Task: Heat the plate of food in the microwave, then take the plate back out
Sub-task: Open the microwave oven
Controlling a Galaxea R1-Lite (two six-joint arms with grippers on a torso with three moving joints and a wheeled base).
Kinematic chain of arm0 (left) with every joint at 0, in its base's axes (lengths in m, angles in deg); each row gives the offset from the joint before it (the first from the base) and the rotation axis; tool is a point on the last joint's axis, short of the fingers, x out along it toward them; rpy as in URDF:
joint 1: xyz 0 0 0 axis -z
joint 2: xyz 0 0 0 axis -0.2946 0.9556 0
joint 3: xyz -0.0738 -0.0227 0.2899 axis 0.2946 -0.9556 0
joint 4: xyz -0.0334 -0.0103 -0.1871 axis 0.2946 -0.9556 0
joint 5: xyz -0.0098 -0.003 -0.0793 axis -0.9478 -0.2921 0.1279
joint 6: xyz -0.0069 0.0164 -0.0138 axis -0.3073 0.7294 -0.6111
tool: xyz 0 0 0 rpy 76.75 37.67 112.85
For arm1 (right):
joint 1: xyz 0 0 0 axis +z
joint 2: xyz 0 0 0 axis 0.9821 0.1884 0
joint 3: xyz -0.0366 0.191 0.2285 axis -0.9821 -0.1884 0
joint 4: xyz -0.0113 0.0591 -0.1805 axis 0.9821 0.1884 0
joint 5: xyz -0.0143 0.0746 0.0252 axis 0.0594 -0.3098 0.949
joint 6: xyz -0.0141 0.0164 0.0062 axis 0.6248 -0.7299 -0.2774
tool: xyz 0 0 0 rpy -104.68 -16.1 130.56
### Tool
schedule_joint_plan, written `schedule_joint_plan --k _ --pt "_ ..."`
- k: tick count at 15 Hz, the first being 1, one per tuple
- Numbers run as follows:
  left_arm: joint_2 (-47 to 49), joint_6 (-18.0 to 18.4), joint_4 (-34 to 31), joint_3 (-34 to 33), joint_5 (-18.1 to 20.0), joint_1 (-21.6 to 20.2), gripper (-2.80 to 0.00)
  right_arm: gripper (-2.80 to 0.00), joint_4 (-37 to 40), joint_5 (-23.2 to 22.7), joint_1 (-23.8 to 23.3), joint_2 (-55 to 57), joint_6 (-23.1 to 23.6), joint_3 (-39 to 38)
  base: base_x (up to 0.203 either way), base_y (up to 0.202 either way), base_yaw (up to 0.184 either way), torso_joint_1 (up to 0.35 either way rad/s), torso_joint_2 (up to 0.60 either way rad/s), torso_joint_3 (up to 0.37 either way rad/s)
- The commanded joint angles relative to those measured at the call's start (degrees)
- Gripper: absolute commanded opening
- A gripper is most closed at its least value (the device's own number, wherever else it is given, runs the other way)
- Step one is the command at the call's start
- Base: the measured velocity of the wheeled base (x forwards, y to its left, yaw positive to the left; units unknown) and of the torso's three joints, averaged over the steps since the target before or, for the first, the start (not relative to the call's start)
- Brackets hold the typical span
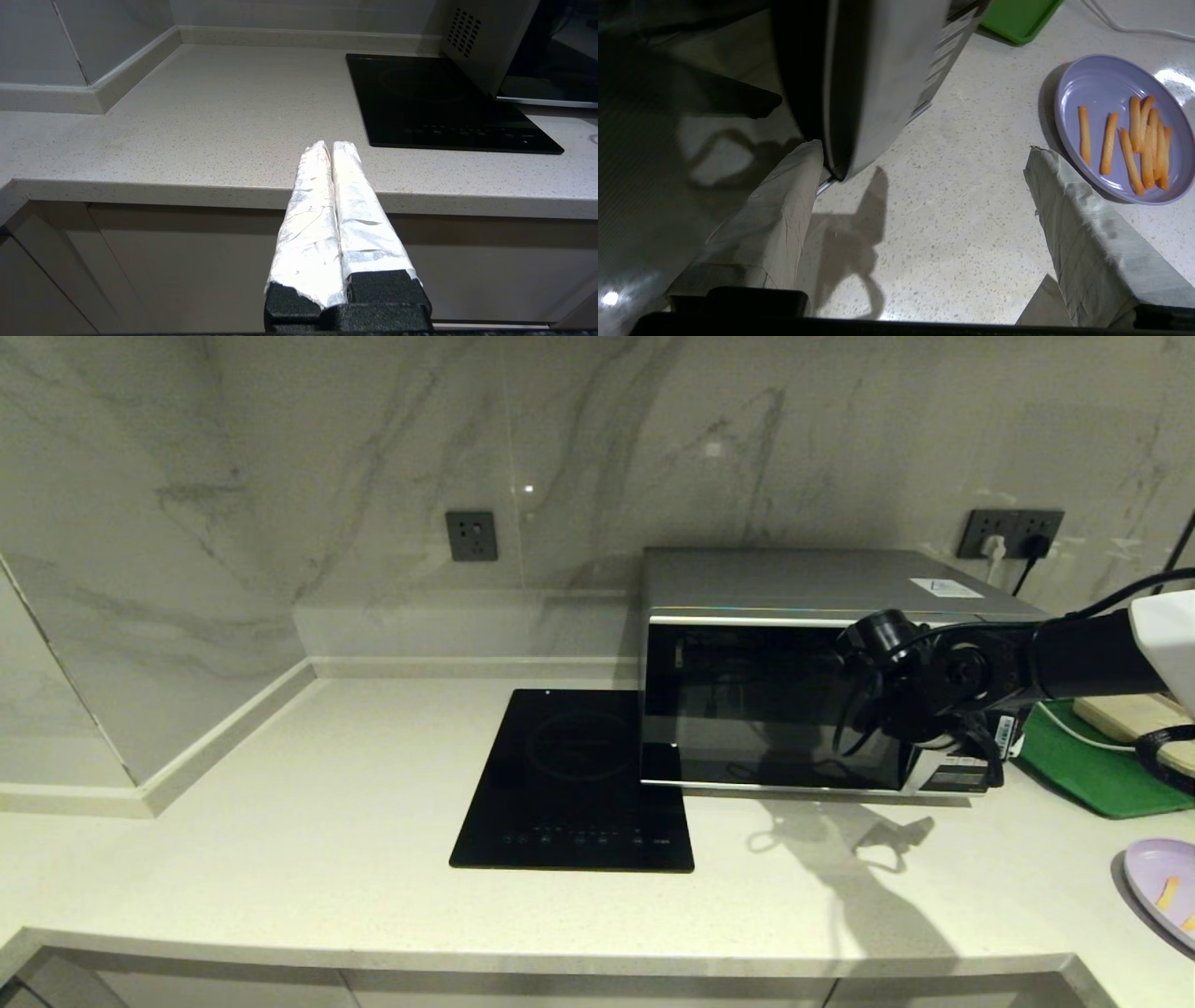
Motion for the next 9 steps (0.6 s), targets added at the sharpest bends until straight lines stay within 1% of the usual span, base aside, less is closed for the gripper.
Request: schedule_joint_plan --k 1,5,9 --pt "0.0 0.0 0.0 0.0 0.0 0.0 -2.80 0.00 0.0 0.5 -0.5 -0.5 -1.1 -0.9 0.000 0.000 0.000 0.000 0.00 0.000" --pt "0.0 0.0 0.0 0.0 0.0 0.0 -2.80 0.00 -0.1 0.6 -1.7 -0.4 -1.4 -0.5 0.000 0.000 0.000 0.000 0.00 0.000" --pt "0.0 0.0 0.0 0.0 0.0 0.0 -2.80 0.00 -0.1 0.6 -2.7 -0.4 -3.3 -0.8 0.000 0.000 0.000 0.000 0.00 0.000"
